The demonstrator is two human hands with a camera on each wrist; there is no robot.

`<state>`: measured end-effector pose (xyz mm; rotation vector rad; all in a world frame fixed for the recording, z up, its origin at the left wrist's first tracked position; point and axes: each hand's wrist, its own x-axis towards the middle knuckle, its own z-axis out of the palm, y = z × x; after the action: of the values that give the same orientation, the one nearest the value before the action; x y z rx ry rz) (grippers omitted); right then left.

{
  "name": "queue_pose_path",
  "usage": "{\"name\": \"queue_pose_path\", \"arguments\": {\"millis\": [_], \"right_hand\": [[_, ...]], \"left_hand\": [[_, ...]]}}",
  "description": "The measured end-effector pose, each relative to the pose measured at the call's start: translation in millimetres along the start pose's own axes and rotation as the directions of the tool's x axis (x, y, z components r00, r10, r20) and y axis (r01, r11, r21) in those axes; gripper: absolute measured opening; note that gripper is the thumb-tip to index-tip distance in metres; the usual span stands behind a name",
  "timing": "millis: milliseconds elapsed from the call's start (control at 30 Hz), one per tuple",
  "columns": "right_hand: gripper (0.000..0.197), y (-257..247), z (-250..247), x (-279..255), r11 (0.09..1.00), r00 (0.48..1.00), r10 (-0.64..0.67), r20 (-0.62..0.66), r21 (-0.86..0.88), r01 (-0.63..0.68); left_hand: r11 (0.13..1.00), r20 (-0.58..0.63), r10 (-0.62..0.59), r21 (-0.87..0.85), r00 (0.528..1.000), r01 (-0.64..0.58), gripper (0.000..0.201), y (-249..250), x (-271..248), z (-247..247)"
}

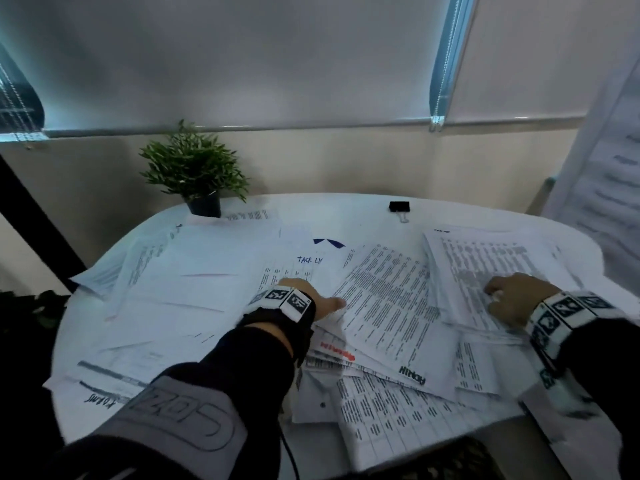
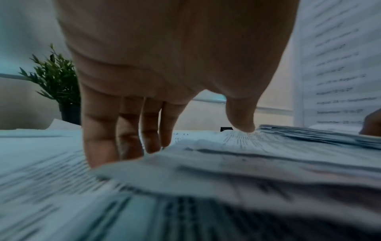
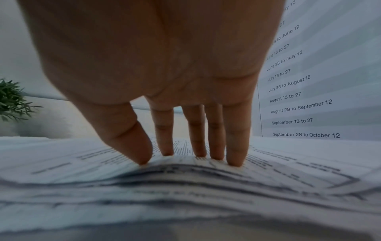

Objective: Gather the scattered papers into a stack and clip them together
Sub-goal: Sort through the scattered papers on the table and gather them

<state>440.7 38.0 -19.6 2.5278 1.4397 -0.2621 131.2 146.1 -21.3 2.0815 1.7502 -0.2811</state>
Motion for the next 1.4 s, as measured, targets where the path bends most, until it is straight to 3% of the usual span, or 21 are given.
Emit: {"name": "queue_pose_path", "arguments": {"millis": [67,200,267,433,533,667,733,767,800,867,900,933,967,1033,1100,1200,1300,1400], "right_hand": [[0.045,1,2,2,1.0,1.0,-0.004,-0.003,0.013,0.004],[0.047,4,4,3,0.999,1.0,-0.016,-0.013,0.033,0.016],[0.047,5,5,2,0.999,1.0,-0.018,-0.006,0.047,0.018],[0.047,4,1,-3,0.998,1.0,-0.015,-0.006,0.059,0.015],[0.048,1,0,-10,0.999,1.0,0.007,0.014,0.046,-0.008],[0.049,-15,-15,-22,1.0,0.998,0.015,0.055,0.02,-0.016],[0.063,-34,-22,-31,0.988,0.997,-0.074,-0.024,0.131,0.076],[0.075,-49,-26,-36,0.945,0.986,-0.148,-0.074,0.283,0.163],[0.086,-66,-32,-45,0.841,0.966,-0.232,-0.117,0.475,0.26],[0.097,-101,-43,-63,0.432,0.903,-0.365,-0.228,0.817,0.381],[0.092,-116,-48,-69,0.209,0.87,-0.381,-0.312,0.888,0.41],[0.077,-126,-53,-72,0.054,0.851,-0.359,-0.383,0.902,0.428],[0.066,-135,-58,-75,-0.036,0.838,-0.317,-0.445,0.888,0.458],[0.061,-147,-65,-78,-0.101,0.822,-0.192,-0.537,0.844,0.528],[0.063,-150,-65,-78,-0.132,0.825,-0.133,-0.549,0.835,0.535],[0.056,-152,-53,-76,-0.146,0.831,-0.181,-0.526,0.85,0.507],[0.036,-155,-39,-79,-0.085,0.866,-0.196,-0.46,0.888,0.452],[0.046,-157,-28,-86,-0.081,0.885,-0.255,-0.388,0.921,0.381]], "left_hand": [[0.996,0.034,-0.031,-0.081,0.999,0.034,0.092,11,4,1],[0.95,0.026,-0.025,-0.311,0.999,0.032,0.057,25,6,5],[0.934,-0.014,-0.006,-0.357,1.0,0.001,0.051,27,6,8],[0.839,-0.238,-0.005,-0.53,0.971,-0.126,0.062,0,-9,-15],[0.779,-0.363,-0.029,-0.592,0.931,-0.207,0.044,-43,-19,-40],[0.608,-0.468,-0.053,-0.716,0.882,-0.343,0.028,-99,-36,-58],[0.469,-0.479,-0.065,-0.789,0.875,-0.397,0.026,-110,-39,-58],[0.4,-0.485,-0.061,-0.813,0.873,-0.423,0.025,-111,-40,-56],[0.336,-0.495,-0.053,-0.827,0.867,-0.451,0.025,-108,-41,-54],[0.227,-0.527,-0.025,-0.831,0.85,-0.508,0.027,-98,-47,-49],[0.185,-0.545,-0.004,-0.824,0.838,-0.535,0.028,-91,-50,-47],[0.149,-0.562,0.016,-0.817,0.827,-0.558,0.03,-86,-53,-47],[0.115,-0.577,0.035,-0.809,0.816,-0.576,0.032,-81,-57,-46],[0.094,-0.599,0.052,-0.793,0.799,-0.601,0.034,-77,-59,-47],[0.114,-0.618,0.056,-0.776,0.784,-0.62,0.041,-79,-59,-46],[0.163,-0.63,0.048,-0.76,0.775,-0.629,0.037,-86,-56,-36],[0.188,-0.609,0.043,-0.773,0.792,-0.605,0.034,-89,-55,-22],[0.167,-0.573,0.06,-0.801,0.817,-0.574,0.033,-86,-56,-11]]}}
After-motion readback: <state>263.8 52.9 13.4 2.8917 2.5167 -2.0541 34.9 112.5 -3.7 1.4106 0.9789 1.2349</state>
